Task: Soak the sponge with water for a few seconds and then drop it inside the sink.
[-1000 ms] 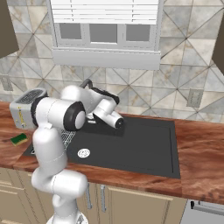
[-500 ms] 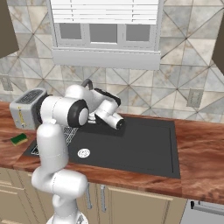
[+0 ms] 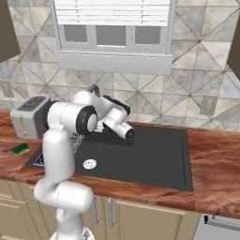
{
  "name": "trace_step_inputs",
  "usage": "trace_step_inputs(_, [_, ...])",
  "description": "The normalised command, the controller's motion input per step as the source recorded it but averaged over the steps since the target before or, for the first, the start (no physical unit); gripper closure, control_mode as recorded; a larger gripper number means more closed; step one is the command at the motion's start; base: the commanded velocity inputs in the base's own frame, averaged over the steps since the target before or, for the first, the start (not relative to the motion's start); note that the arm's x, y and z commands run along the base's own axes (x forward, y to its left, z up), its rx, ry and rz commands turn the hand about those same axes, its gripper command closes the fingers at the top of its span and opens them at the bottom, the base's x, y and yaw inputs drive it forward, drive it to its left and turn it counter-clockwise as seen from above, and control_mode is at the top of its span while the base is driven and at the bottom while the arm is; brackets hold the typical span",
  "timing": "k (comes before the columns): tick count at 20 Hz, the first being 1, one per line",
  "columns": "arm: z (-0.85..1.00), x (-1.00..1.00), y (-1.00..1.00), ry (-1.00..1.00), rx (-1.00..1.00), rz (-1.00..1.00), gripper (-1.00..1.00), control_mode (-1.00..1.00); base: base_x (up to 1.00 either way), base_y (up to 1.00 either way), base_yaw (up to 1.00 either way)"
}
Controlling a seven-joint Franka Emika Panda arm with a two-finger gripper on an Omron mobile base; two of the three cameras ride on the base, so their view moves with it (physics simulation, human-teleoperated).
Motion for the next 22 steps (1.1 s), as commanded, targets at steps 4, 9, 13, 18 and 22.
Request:
trace_step_inputs(4, [-0.03, 0.23, 0.0, 0.0, 0.0, 0.0, -1.0, -1.0, 0.0, 0.0, 0.0])
trace_step_inputs(9, [-0.08, 0.26, -0.05, 0.0, 0.0, -0.02, -1.0, -1.0, 0.0, 0.0, 0.0])
trace_step_inputs(13, [-0.1, 0.21, -0.02, 0.0, 0.0, -0.03, -1.0, -1.0, 0.0, 0.0, 0.0])
trace_step_inputs(18, [-0.09, 0.19, 0.0, 0.0, 0.0, -0.03, -1.0, -1.0, 0.0, 0.0, 0.0])
trace_step_inputs(22, [-0.03, 0.2, 0.0, 0.0, 0.0, -0.02, -1.0, -1.0, 0.0, 0.0, 0.0])
